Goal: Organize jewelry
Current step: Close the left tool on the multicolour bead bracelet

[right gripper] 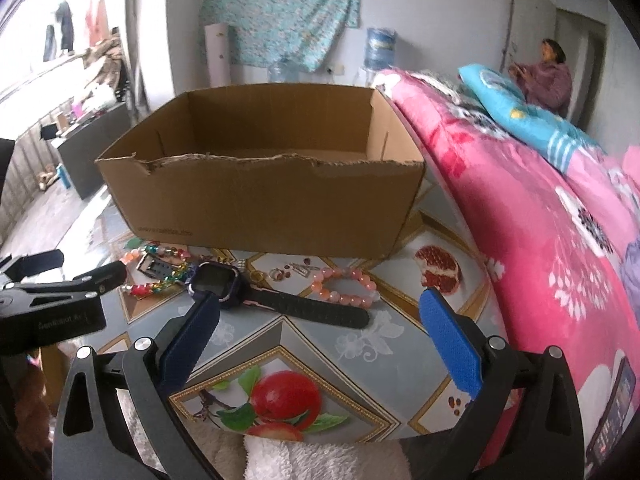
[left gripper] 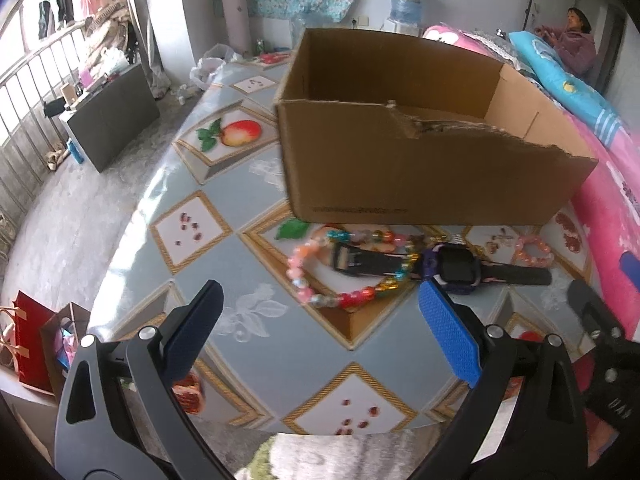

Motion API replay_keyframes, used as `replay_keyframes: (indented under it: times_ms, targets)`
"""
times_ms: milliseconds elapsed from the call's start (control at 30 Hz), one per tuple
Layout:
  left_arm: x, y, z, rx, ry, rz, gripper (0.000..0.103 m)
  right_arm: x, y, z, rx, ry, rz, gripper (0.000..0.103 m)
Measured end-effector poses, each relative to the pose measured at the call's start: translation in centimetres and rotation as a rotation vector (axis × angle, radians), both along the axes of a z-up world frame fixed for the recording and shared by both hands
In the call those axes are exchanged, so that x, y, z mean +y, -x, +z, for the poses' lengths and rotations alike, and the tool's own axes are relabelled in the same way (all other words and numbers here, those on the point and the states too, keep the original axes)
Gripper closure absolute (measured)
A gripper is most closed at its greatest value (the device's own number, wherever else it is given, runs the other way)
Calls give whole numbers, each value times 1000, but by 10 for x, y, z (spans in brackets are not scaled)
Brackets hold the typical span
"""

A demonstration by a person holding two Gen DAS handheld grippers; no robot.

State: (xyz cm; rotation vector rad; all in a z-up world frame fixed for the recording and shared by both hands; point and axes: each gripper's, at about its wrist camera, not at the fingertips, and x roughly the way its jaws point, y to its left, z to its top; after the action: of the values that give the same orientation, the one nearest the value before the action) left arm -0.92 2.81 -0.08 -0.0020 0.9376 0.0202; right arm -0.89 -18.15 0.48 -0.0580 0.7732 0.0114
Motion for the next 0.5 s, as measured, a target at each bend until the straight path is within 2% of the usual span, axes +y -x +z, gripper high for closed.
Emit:
replay_keyframes:
  times_ms: [167, 233, 367, 500]
  targets:
    - [18, 5, -4, -25, 7, -10, 8, -2, 1, -5, -2, -34, 42, 5]
    - [25, 8, -4, -53, 50, -39, 8, -2, -2, -6, 6, -62, 70, 5]
    - [37, 13, -6, -122, 188, -118, 8, 5, -5, -5, 4, -98, 124, 6]
    - [43, 9, -13, -99, 256, -135, 8, 15, -11, -8, 16, -132, 175, 11]
